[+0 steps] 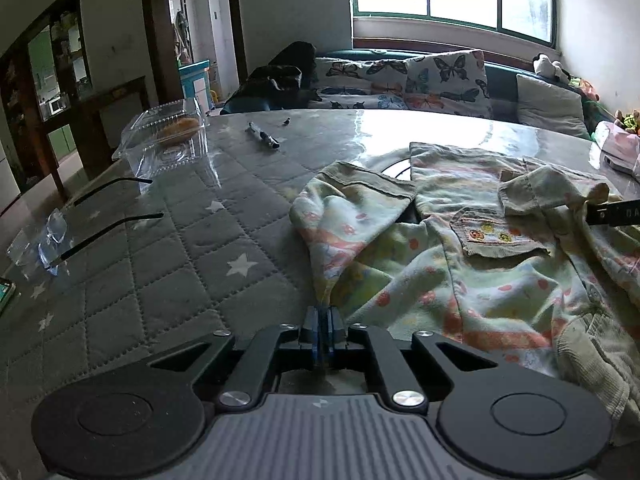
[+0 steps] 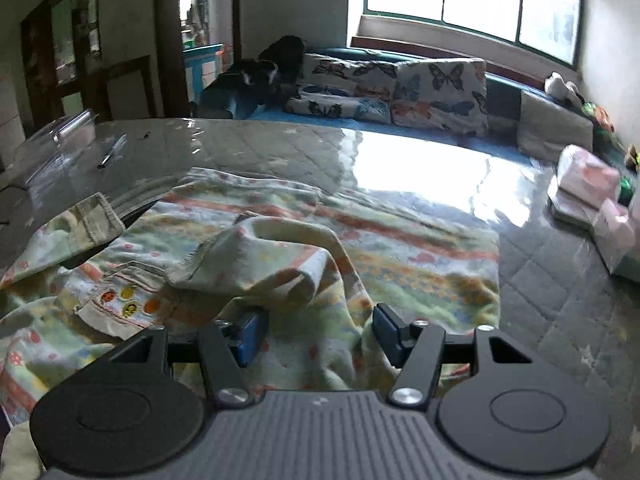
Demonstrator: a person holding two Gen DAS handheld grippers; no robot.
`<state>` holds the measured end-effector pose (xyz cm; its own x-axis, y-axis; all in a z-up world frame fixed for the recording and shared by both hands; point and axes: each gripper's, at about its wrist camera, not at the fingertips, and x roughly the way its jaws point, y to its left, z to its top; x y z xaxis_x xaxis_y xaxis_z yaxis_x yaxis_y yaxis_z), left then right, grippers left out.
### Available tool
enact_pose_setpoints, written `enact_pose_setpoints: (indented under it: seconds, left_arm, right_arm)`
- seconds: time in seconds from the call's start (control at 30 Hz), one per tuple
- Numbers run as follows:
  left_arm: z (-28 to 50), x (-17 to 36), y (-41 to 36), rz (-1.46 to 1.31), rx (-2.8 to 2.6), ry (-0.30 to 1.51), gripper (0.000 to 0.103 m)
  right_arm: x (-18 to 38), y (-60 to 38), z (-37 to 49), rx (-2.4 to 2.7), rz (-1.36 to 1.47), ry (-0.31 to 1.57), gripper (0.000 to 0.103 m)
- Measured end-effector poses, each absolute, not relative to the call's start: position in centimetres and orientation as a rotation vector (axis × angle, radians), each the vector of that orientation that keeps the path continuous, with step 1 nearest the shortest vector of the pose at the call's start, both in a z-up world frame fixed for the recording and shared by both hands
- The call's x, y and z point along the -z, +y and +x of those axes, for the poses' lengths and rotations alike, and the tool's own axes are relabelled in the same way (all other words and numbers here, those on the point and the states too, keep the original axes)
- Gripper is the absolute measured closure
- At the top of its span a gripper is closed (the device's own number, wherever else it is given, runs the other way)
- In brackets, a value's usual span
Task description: Fold clothes
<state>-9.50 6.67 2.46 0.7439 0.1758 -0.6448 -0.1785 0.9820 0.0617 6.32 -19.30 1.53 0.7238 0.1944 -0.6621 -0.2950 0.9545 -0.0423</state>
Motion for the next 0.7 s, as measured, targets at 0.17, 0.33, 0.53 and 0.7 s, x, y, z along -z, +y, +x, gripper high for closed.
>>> enact_pose_setpoints:
  seconds: [0.17,0.33,0.53,0.7]
  left_arm:
    - [-10.4,-3.4,6.6,0.012,-0.193,0.690,0.054]
    - [-11.2,-5.1,6.3,0.046,-0.173,0.644,0.045]
    - [-10.2,-6.7,3.9,0.027,-0.093,0.608,0.019]
    - [-8.7,-6.1,0.0,0.081,0.019,0.606,0.005]
  right_arm:
    - [-2.3,-17.7,5.8,-0.275,-0.216,0.688,0.046]
    - [-4.3,-18.1,4.2,-0.284,-0.218,0.648,0.046]
    - [-5.3,-17.7,4.3,-0.333,-0.219,0.632,0.046]
    - [-4.1,-16.2,5.6,-0.375,-0.236,0.652,0.047]
